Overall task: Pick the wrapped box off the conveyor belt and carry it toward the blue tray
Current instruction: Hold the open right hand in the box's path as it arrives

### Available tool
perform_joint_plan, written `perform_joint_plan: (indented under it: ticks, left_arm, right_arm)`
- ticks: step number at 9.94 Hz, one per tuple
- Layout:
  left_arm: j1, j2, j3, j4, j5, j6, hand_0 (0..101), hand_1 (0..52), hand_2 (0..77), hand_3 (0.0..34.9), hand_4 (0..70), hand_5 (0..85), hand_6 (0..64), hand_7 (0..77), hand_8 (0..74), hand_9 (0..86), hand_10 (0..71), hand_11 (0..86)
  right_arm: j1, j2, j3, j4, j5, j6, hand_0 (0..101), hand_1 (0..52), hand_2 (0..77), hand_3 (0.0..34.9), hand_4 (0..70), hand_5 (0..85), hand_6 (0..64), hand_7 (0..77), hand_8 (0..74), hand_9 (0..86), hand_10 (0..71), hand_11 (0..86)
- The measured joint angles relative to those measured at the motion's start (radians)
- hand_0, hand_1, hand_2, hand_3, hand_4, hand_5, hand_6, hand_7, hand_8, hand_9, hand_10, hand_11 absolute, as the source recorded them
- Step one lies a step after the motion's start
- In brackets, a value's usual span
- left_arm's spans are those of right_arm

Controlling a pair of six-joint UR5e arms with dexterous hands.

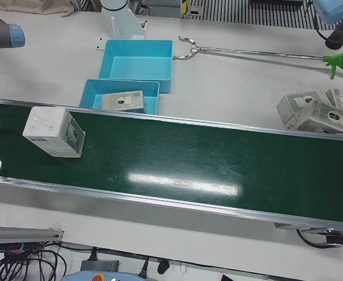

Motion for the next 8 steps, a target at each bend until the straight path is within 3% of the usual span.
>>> perform_joint_plan:
  ticks: [1, 2, 3, 5, 6, 8]
  left_arm:
    - [0.000, 0.000, 0.000, 0.000, 0.000, 0.000, 0, 0.0, 0.5, 0.0, 0.0, 0.5, 0.0, 0.0, 0.0, 0.0, 0.5, 0.0]
    - [0.000, 0.000, 0.000, 0.000, 0.000, 0.000, 0, 0.0, 0.5, 0.0, 0.0, 0.5, 0.0, 0.0, 0.0, 0.0, 0.5, 0.0]
    - [0.000, 0.000, 0.000, 0.000, 0.000, 0.000, 0, 0.0, 0.5, 0.0, 0.0, 0.5, 0.0, 0.0, 0.0, 0.0, 0.5, 0.0]
    - [0.000, 0.000, 0.000, 0.000, 0.000, 0.000, 0, 0.0, 0.5, 0.0, 0.0, 0.5, 0.0, 0.5, 0.0, 0.0, 0.5, 0.0]
    - [0.000, 0.000, 0.000, 0.000, 0.000, 0.000, 0, 0.0, 0.5, 0.0, 0.0, 1.1, 0.0, 0.0, 0.0, 0.0, 0.5, 0.0]
    - [0.000, 0.000, 0.000, 0.000, 0.000, 0.000, 0, 0.0, 0.5, 0.0, 0.0, 0.5, 0.0, 0.0, 0.0, 0.0, 0.0, 0.0]
  right_arm:
    - [-0.001, 0.000, 0.003, -0.001, -0.002, -0.003, 47, 13.6, 19.1, 14.4, 17.5, 31.1, 7.6, 26.7, 1.1, 5.4, 0.0, 1.1]
    - [-0.002, -0.001, 0.005, -0.004, -0.003, -0.007, 47, 13.6, 19.1, 14.4, 17.5, 31.1, 7.6, 26.7, 1.1, 5.4, 0.0, 1.1]
    - [-0.003, -0.001, 0.008, -0.009, -0.005, -0.017, 48, 16.9, 20.7, 14.6, 17.5, 31.1, 7.6, 26.7, 1.1, 5.4, 0.0, 1.1]
    - [0.001, -0.002, 0.020, -0.021, -0.031, -0.059, 49, 16.4, 22.4, 14.9, 17.5, 31.6, 7.6, 26.7, 1.1, 5.4, 0.0, 1.6]
    - [0.003, -0.002, 0.024, -0.025, -0.042, -0.075, 50, 19.1, 22.4, 16.5, 18.5, 32.2, 8.2, 26.7, 1.1, 5.4, 0.0, 1.1]
    - [0.007, -0.003, 0.024, -0.027, -0.049, -0.086, 50, 18.0, 21.3, 16.7, 16.9, 32.2, 7.6, 26.7, 1.1, 5.4, 0.0, 1.1]
